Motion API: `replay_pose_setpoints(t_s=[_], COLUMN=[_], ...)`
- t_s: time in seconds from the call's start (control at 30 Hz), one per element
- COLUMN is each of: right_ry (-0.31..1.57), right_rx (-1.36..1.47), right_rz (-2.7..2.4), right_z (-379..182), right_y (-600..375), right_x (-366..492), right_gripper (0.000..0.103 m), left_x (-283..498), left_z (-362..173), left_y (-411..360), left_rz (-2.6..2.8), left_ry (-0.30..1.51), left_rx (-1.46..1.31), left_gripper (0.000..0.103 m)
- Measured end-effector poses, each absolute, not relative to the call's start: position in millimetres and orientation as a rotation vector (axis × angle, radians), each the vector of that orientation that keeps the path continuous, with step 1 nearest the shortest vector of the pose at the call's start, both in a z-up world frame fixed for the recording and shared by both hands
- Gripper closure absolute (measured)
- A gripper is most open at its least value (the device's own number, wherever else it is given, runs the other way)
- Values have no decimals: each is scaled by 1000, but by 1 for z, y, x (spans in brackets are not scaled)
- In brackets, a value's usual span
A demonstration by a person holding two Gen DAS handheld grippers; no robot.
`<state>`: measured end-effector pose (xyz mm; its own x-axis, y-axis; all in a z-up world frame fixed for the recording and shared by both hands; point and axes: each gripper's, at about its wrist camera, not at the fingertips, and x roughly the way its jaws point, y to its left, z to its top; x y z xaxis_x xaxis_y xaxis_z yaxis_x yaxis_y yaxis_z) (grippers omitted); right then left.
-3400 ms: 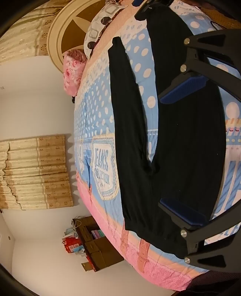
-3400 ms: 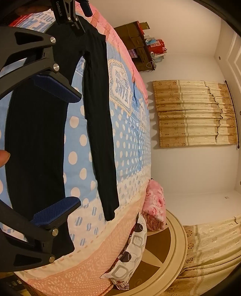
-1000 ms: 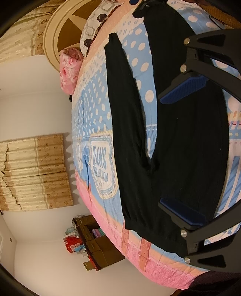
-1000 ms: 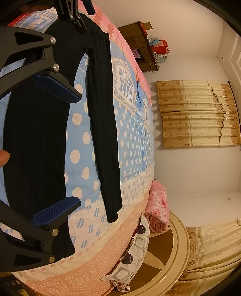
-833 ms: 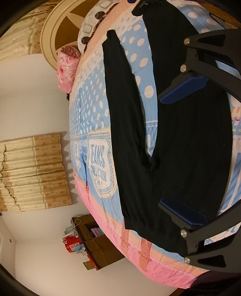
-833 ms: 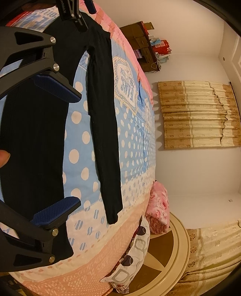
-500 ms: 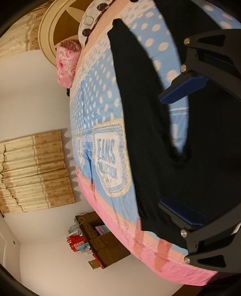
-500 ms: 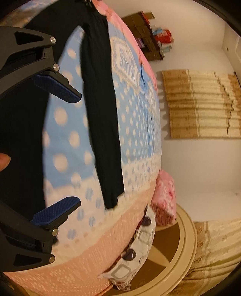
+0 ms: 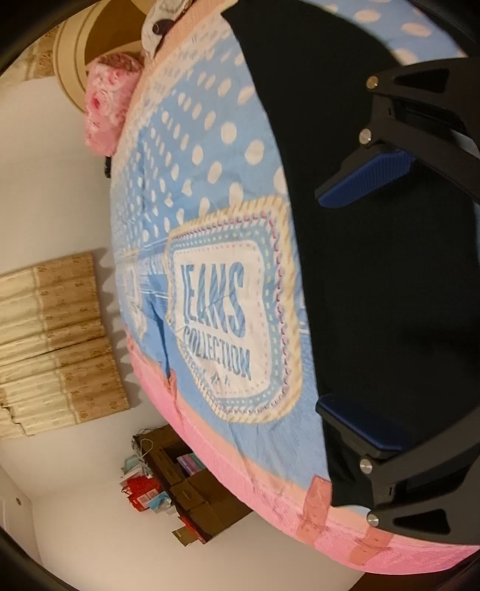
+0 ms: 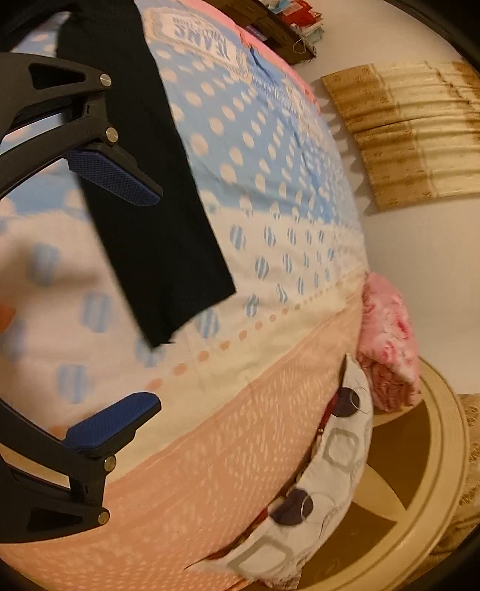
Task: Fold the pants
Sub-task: 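Lower both grippers onto the black pants and close them on the fabric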
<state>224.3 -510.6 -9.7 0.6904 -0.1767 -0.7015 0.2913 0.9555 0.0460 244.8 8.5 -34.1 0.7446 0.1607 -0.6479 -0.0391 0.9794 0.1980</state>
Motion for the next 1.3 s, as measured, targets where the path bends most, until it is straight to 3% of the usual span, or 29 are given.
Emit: replay_pose_setpoints(t_s=[0.13, 0.23, 0.7, 0.8, 0.87, 0.9, 0.97, 1.1, 1.3], right_ry=[811, 849, 957, 952, 960, 969, 964, 945, 906], right_rx=[202, 233, 270, 277, 241, 208, 206, 234, 226], right_rz=[-255, -237, -161, -115, -99, -109, -93, -77, -76], right_z=[-21, -29, -63, -63, -63, -63, -62, -60, -49], right_y=[-535, -548, -553, -545, -536, -533, -531, -534, -527], right_x=[270, 299, 346, 349, 353, 355, 354, 346, 329], right_gripper=[3, 15, 25, 36, 56, 71, 82, 90, 91], left_x=[270, 285, 299, 297, 294, 292, 288, 275, 265], left_z=[-43, -46, -51, -49, -47, -46, -44, -41, -43], left_y=[9, 13, 25, 30, 37, 43, 54, 98, 181], left_rz=[115, 118, 103, 109, 123, 137, 157, 232, 374], left_ry=[749, 766, 805, 801, 793, 792, 791, 786, 822], left_rx=[176, 156, 129, 134, 140, 144, 147, 152, 90], left_gripper=[0, 0, 0, 0, 0, 0, 0, 0, 0])
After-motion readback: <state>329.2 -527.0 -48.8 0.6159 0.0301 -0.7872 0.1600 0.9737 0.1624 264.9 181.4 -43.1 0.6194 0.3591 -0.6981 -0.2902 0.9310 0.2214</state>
